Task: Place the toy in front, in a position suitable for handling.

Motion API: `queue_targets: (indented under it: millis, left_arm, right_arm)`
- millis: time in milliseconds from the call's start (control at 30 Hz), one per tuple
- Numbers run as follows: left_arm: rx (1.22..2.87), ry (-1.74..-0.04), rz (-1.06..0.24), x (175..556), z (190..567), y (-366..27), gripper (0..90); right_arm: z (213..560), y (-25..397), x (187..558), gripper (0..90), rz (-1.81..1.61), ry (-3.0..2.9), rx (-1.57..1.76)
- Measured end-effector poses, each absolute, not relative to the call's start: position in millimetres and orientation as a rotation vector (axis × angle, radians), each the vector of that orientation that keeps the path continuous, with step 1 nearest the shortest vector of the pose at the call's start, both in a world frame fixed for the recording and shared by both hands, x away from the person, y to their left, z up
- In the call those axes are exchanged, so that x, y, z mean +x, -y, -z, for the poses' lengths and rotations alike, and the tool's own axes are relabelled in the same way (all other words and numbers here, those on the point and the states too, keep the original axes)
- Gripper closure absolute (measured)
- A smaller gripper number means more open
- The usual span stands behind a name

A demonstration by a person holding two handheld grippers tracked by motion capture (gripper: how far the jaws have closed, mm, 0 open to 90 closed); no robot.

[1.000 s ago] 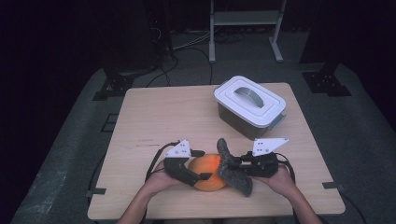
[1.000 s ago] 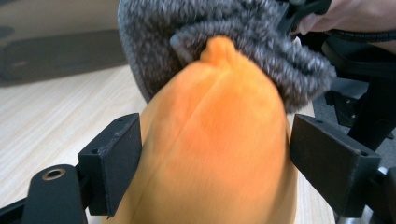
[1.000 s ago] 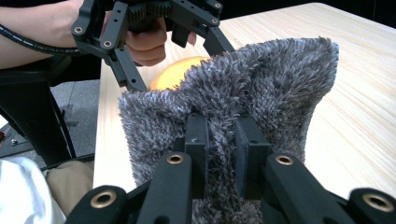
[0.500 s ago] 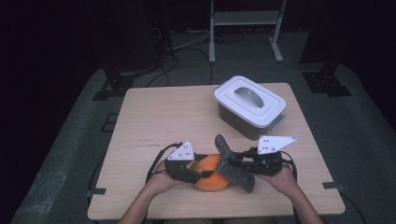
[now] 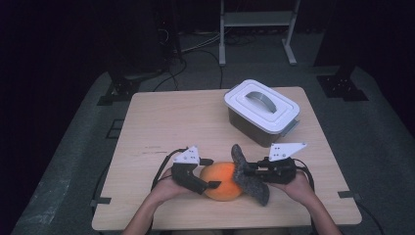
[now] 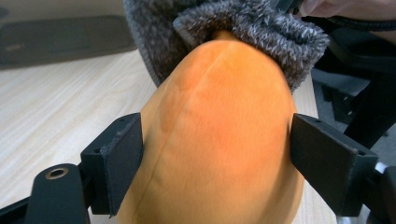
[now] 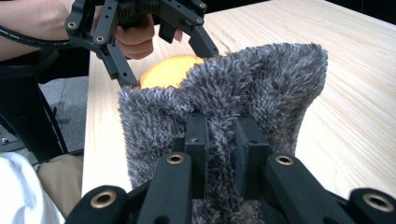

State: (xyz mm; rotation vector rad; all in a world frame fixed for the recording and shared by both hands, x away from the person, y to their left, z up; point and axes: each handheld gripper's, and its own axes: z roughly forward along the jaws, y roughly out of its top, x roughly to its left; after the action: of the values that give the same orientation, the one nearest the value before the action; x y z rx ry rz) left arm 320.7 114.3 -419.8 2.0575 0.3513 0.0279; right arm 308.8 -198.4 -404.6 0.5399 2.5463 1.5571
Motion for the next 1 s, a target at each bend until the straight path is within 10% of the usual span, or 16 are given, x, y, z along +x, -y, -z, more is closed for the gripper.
queue_targets:
  millis: [133, 400, 1000]
  left_arm:
    - [2.077, -0.340, -0.095, 316, 411, -114, 40.0]
    - [2.105, -0.319, -0.152, 308, 402, -107, 41.8]
    - [2.079, -0.408, 0.007, 324, 423, -117, 15.8]
  right_arm:
    - [397, 200, 306, 76.9, -1.574, -2.506, 0.528]
    - [386, 191, 299, 76.9, -1.614, -2.451, 0.482]
    - [406, 200, 309, 76.7, -1.526, -2.571, 0.540]
